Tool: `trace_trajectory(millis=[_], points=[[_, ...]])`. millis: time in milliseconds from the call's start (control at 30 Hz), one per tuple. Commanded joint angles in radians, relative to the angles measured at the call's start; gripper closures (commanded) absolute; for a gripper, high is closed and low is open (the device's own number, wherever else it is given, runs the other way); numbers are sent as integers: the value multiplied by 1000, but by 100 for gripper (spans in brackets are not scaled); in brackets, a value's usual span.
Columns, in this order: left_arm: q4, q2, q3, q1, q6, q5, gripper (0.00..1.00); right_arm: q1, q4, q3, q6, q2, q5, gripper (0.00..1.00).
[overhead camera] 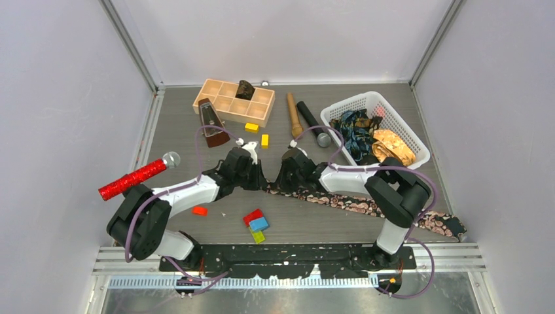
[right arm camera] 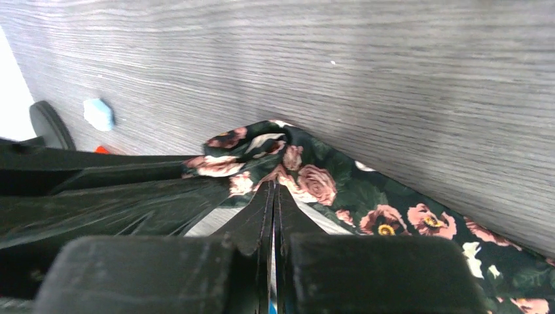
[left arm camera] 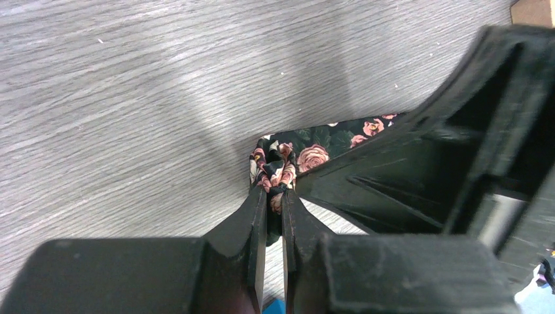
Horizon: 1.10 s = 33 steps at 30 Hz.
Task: Roll the ties
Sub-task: Roll the tie at the center of the board.
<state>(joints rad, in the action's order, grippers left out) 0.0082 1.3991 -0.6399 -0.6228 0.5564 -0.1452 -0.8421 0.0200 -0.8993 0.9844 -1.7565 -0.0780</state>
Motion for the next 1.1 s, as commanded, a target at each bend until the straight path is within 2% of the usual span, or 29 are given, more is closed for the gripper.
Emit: trace_trajectory(millis=[0,633,1067], points=[[-5,-11,-44,-5,-31,16,97,0,-12,-7,-28,100,55,96],[-40,-16,-50,-6,-33,12,97,0,13,-43,-24,14,27,96],[-24,14,-79,-14,-67,-83,97,1,167,-25,-4,-54,-46,96]])
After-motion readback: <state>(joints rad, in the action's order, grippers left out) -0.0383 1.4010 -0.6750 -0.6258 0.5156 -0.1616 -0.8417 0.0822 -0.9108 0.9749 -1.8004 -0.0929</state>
